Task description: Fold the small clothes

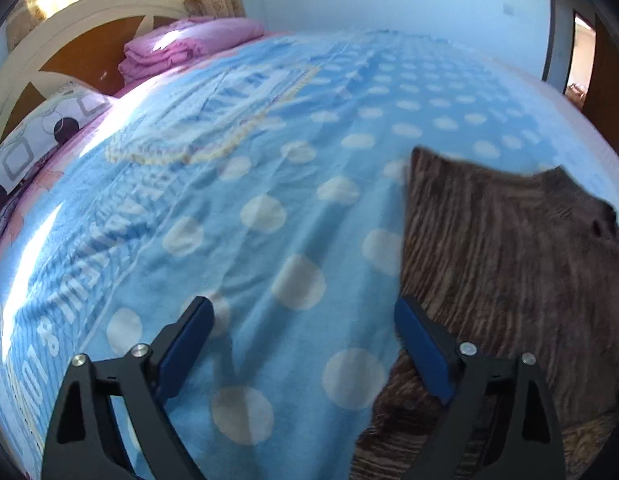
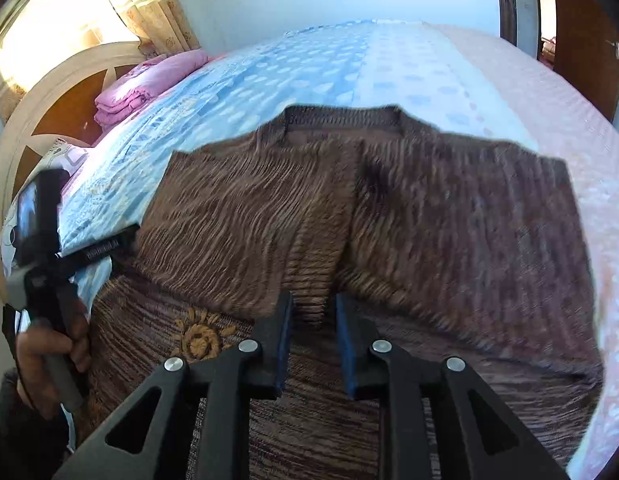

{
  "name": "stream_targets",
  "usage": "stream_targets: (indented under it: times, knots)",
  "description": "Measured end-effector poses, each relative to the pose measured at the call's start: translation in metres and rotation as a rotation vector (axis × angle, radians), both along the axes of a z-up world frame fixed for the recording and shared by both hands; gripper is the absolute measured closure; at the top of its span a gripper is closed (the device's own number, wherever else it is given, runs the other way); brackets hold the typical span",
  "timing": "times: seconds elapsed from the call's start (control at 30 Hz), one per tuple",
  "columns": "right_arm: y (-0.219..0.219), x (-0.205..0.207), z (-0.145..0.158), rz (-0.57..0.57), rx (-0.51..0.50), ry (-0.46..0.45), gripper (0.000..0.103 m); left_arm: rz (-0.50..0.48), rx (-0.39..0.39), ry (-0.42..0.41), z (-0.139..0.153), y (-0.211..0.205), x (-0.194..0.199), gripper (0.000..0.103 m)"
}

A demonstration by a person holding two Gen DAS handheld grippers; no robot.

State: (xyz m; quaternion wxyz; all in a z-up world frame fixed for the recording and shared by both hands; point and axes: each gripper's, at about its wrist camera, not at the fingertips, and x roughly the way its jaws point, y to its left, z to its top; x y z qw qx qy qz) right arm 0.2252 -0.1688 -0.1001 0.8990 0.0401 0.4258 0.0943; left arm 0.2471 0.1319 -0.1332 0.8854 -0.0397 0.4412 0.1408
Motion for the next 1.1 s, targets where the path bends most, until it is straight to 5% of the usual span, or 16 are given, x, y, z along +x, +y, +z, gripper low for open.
stream_targets:
  times: [0.2, 0.33, 0.5, 0.77, 0.87, 1.03, 1.1]
  knots:
    - [-0.017, 0.048, 0.020, -0.073, 0.028, -0.076, 0.081, 0.082, -0.005, -0.006, -0.001, 0.020, -0.003, 0.008]
    - [-0.002, 0.080, 0.003, -0.021, 0.048, 0.036, 0.081, 0.089, 0.021, -0.012, -0.003, 0.015, -0.005, 0.005]
    - [0.016, 0.088, -0.015, -0.019, 0.030, 0.032, 0.081, 0.090, 0.010, -0.015, -0.002, 0.014, -0.006, 0.004]
    - [0.103, 0.062, -0.011, 0.189, -0.105, -0.035, 0.087, 0.090, 0.022, -0.016, -0.002, 0.012, -0.006, 0.002]
    - [0.124, 0.053, -0.019, 0.291, -0.039, -0.001, 0.087, 0.089, 0.017, -0.017, -0.002, 0.012, -0.006, 0.002]
    - [0.057, 0.034, 0.011, 0.107, 0.135, -0.103, 0.087, 0.077, -0.010, -0.018, -0.003, 0.014, -0.005, 0.000]
    - [0.021, 0.026, 0.014, 0.008, 0.133, -0.115, 0.087, 0.077, -0.009, -0.017, -0.003, 0.015, -0.005, 0.000]
